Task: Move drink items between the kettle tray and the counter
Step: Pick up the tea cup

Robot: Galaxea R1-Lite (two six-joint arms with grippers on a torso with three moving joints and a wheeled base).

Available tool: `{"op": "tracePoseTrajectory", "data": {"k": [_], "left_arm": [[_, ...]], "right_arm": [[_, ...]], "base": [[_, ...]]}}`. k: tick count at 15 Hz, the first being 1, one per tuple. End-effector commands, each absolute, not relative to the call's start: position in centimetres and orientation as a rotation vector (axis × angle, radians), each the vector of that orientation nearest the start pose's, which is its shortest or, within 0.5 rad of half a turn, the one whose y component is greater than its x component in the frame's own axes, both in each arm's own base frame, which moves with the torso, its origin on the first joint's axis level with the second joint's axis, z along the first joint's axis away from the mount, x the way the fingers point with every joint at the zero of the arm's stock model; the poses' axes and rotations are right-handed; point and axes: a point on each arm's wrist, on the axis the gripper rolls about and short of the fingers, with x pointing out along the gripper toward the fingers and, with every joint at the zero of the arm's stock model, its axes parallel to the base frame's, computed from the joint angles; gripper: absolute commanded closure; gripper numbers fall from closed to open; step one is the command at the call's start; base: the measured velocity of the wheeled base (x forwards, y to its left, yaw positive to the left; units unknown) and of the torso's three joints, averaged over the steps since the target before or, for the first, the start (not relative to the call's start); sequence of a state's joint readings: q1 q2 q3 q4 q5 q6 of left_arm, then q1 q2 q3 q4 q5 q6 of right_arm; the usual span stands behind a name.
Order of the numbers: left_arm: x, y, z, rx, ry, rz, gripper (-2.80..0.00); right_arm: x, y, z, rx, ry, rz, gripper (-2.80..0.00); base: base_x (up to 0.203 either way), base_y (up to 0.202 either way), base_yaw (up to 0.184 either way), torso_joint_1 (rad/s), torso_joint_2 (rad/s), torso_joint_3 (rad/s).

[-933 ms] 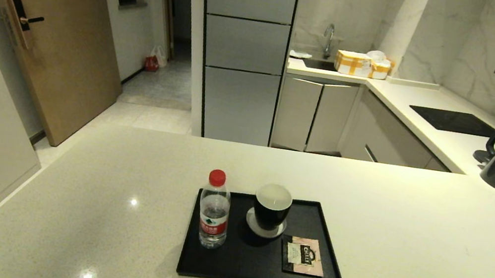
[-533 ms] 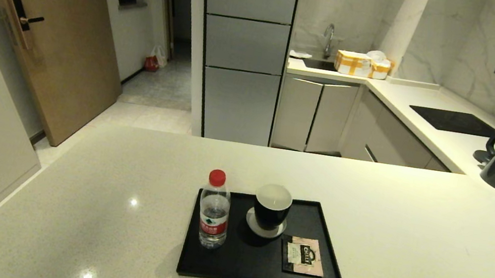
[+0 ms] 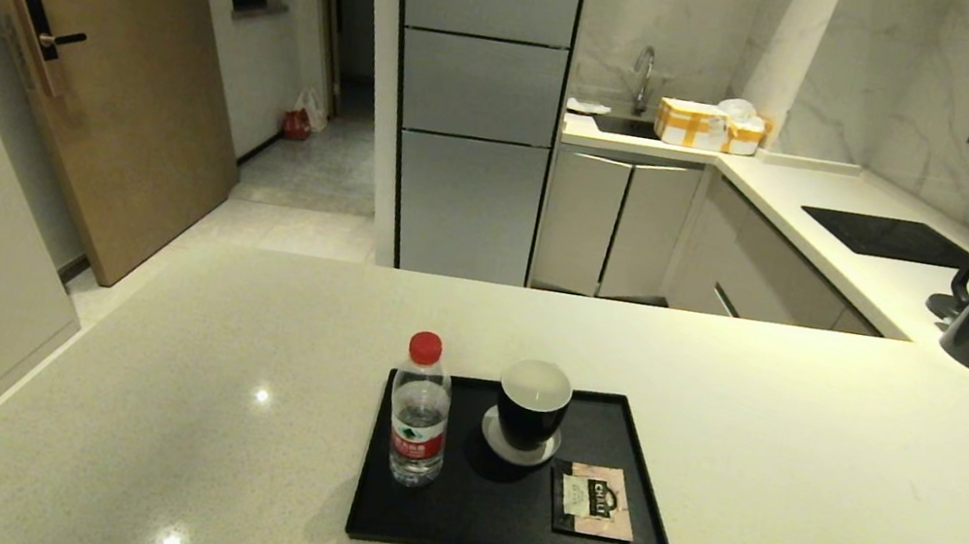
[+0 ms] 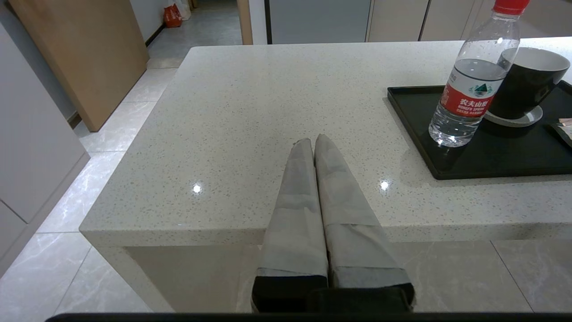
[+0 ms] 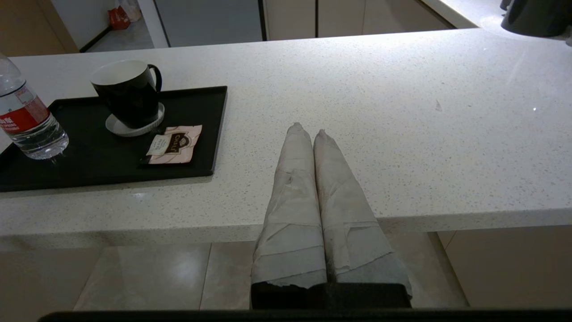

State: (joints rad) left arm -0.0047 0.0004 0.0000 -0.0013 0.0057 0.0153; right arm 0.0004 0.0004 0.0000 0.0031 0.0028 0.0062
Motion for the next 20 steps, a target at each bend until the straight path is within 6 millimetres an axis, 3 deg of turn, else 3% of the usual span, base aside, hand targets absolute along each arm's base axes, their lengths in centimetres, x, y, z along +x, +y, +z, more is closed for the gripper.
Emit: {"op": "tracePoseTrajectory", "data": {"k": [1, 8, 12, 15, 20], "left_arm": [[-2.3, 0.0, 7.5, 0.015, -0.002, 0.002, 0.0], [-2.3, 0.0, 7.5, 0.015, -0.002, 0.002, 0.0], [-2.3, 0.0, 7.5, 0.015, -0.002, 0.002, 0.0], [-2.3, 0.0, 7.5, 0.015, -0.002, 0.002, 0.0], [-2.3, 0.0, 7.5, 0.015, -0.002, 0.002, 0.0]], "right_arm": [[-2.3, 0.0, 7.5, 0.006, 0.006, 0.004, 0.0], [-2.4, 0.0, 8.1, 0.011, -0.013, 0.004, 0.0], [-2.9, 0.1, 16.7, 0.126, -0.019, 0.056, 0.0], [-0.2, 0.2, 20.4, 0.204, 0.273, 0.085, 0.0], [7.1, 0.5, 21.0, 0.277, 0.746, 0.129, 0.0]], "base": [[0.0, 0.0, 0.0, 0.0, 0.0, 0.0], [0.0, 0.0, 0.0, 0.0, 0.0, 0.0], [0.0, 0.0, 0.0, 0.0, 0.0, 0.0], [0.0, 0.0, 0.0, 0.0, 0.0, 0.0], [0.0, 0.0, 0.0, 0.0, 0.0, 0.0]]}}
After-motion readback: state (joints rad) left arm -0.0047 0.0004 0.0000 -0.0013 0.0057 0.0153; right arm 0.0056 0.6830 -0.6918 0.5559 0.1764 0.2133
